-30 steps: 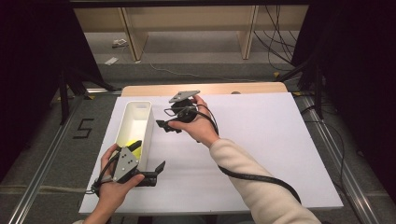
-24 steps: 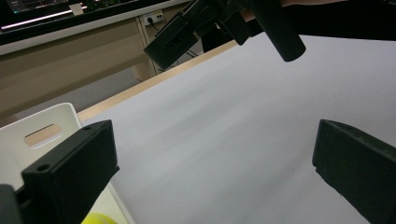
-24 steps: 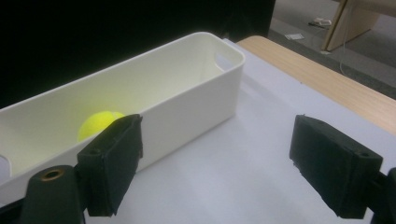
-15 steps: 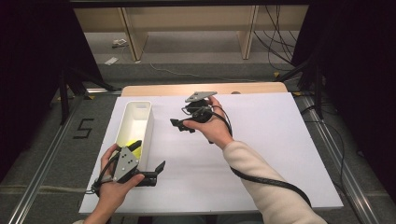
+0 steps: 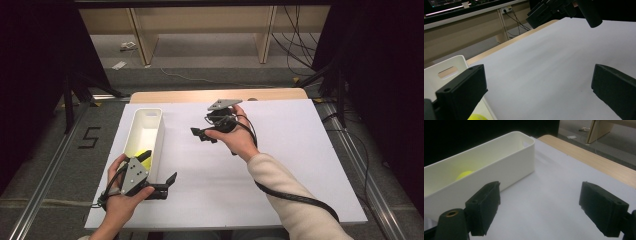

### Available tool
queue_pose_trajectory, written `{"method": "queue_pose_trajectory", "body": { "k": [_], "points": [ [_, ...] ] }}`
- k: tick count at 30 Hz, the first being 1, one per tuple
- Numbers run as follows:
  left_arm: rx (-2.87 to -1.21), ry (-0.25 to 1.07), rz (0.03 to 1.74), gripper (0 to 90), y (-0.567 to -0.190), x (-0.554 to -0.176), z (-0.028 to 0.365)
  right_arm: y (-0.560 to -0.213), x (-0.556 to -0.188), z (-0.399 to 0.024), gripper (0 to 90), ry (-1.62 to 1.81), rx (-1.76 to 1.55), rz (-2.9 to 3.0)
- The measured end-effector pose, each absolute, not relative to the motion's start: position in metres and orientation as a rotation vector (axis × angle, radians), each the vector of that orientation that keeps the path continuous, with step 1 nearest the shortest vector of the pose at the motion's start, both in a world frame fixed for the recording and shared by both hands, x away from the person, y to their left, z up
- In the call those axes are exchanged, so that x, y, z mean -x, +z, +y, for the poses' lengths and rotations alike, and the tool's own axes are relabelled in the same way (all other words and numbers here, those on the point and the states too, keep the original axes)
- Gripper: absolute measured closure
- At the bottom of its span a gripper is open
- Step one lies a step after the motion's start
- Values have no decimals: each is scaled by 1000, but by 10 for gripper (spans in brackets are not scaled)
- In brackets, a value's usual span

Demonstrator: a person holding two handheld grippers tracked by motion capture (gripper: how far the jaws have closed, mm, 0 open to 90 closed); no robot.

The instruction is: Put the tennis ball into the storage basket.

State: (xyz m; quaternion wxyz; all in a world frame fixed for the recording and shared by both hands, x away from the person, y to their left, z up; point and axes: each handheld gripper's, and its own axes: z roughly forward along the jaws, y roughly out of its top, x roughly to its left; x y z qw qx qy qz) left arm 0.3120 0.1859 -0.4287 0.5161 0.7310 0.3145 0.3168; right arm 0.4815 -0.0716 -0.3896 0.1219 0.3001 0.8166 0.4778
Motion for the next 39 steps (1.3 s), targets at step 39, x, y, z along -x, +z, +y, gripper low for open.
{"method": "queue_pose_trajectory", "body": {
  "k": [39],
  "points": [
    [-1756, 768, 755, 0, -428, -312, 186, -399, -465, -163, 183, 1346, -1012, 2271]
  ]
}}
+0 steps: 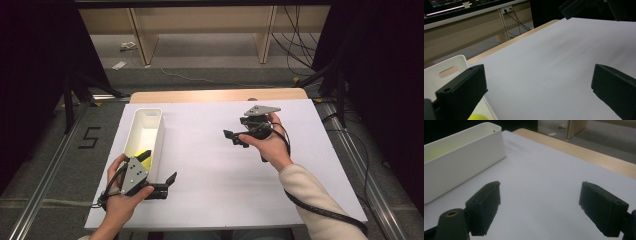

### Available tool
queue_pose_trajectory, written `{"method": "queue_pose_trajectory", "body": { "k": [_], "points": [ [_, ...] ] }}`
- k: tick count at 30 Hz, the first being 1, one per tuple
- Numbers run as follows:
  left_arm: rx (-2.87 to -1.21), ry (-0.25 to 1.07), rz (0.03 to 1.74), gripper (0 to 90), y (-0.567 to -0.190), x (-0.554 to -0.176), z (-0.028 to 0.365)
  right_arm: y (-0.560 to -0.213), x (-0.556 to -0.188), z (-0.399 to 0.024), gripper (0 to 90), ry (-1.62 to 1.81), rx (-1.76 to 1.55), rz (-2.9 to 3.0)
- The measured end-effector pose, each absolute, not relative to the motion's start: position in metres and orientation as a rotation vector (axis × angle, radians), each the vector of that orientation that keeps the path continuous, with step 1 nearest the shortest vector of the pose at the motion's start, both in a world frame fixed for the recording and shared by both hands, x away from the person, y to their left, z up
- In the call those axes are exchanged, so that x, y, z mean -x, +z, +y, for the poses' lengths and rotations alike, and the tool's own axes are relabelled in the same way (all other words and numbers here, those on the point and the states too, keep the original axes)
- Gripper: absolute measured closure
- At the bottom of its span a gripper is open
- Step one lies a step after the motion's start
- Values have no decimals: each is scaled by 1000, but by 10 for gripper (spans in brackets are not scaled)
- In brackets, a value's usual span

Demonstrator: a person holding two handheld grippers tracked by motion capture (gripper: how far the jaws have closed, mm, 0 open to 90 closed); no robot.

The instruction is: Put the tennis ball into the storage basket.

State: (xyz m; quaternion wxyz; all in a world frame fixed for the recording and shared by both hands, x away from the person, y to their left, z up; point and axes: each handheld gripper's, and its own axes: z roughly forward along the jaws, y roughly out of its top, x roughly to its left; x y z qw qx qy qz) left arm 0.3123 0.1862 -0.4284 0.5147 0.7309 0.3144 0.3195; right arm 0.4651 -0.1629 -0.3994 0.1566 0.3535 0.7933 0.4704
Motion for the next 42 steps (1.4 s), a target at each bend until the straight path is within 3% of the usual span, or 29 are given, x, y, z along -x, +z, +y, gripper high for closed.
{"method": "queue_pose_trajectory", "body": {
  "k": [42],
  "points": [
    [-1757, 771, 761, 0, -428, -313, 187, -420, -419, -255, 187, 1285, -1149, 2149]
  ]
}}
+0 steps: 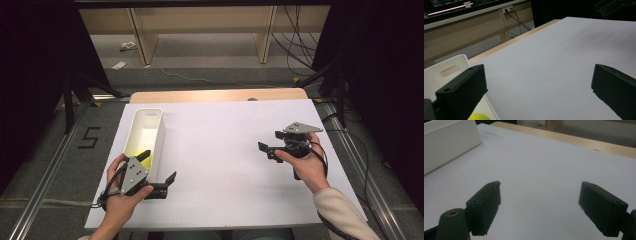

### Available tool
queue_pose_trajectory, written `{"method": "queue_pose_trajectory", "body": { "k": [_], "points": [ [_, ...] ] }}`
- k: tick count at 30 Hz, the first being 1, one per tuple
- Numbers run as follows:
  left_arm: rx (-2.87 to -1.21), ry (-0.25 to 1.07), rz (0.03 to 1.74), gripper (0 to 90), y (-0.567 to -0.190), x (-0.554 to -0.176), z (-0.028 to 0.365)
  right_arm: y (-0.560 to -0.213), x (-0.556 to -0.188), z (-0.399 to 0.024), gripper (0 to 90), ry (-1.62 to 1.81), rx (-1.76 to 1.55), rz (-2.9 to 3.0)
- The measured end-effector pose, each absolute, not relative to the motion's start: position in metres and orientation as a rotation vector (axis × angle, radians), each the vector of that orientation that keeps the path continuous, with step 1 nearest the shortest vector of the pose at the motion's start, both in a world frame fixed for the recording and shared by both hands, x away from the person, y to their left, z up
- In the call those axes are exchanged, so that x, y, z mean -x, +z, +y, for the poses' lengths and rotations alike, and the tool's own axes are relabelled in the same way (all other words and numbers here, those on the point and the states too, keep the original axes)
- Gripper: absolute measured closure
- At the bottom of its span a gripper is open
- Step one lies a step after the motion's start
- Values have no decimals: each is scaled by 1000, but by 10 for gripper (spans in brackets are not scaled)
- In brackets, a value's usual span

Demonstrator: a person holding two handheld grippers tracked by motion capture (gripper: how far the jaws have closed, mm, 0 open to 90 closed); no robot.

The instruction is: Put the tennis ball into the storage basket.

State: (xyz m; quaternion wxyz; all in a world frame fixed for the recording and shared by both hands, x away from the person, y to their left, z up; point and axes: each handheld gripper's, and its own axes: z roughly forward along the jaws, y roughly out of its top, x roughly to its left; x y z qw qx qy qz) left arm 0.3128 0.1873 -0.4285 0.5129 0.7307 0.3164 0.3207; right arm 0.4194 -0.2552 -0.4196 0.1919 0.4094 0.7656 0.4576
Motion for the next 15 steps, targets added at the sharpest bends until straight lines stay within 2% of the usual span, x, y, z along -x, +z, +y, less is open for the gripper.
{"method": "queue_pose_trajectory", "body": {
  "k": [15],
  "points": [
    [-1759, 773, 763, 0, -429, -313, 187, -424, -404, -273, 189, 1280, -1170, 2129]
  ]
}}
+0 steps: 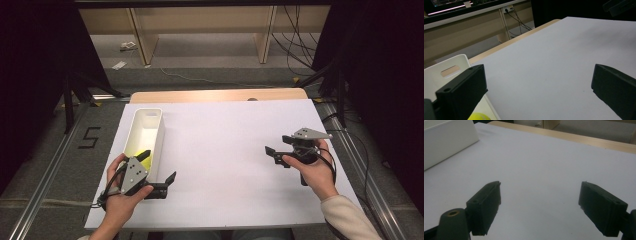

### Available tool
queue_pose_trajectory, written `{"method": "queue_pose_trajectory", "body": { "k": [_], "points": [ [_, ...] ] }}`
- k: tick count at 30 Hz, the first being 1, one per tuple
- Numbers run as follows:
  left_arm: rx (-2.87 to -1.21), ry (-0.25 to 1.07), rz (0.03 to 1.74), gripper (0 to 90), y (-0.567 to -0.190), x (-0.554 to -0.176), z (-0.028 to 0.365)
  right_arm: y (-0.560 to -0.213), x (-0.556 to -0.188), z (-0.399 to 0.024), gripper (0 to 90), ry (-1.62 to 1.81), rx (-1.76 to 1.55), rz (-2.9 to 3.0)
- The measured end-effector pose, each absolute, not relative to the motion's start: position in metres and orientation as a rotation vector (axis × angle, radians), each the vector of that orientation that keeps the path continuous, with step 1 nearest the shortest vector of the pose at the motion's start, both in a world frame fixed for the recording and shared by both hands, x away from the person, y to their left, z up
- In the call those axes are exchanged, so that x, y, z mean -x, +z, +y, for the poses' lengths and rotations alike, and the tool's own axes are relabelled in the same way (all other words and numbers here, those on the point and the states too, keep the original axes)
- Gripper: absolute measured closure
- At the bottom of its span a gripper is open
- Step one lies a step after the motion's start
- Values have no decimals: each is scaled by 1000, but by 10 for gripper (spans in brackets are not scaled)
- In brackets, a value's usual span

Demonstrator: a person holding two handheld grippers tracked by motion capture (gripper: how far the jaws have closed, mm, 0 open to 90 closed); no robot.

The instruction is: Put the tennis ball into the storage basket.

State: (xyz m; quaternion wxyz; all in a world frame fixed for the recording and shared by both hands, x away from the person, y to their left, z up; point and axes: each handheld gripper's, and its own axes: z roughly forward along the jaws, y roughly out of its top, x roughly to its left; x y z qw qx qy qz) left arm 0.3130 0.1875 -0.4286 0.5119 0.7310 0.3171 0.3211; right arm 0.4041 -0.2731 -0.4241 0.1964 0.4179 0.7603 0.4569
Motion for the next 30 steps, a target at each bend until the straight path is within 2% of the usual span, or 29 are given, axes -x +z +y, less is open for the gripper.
{"method": "queue_pose_trajectory", "body": {
  "k": [30],
  "points": [
    [-1756, 763, 764, 0, -431, -315, 188, -434, -372, -293, 190, 1347, -1163, 2101]
  ]
}}
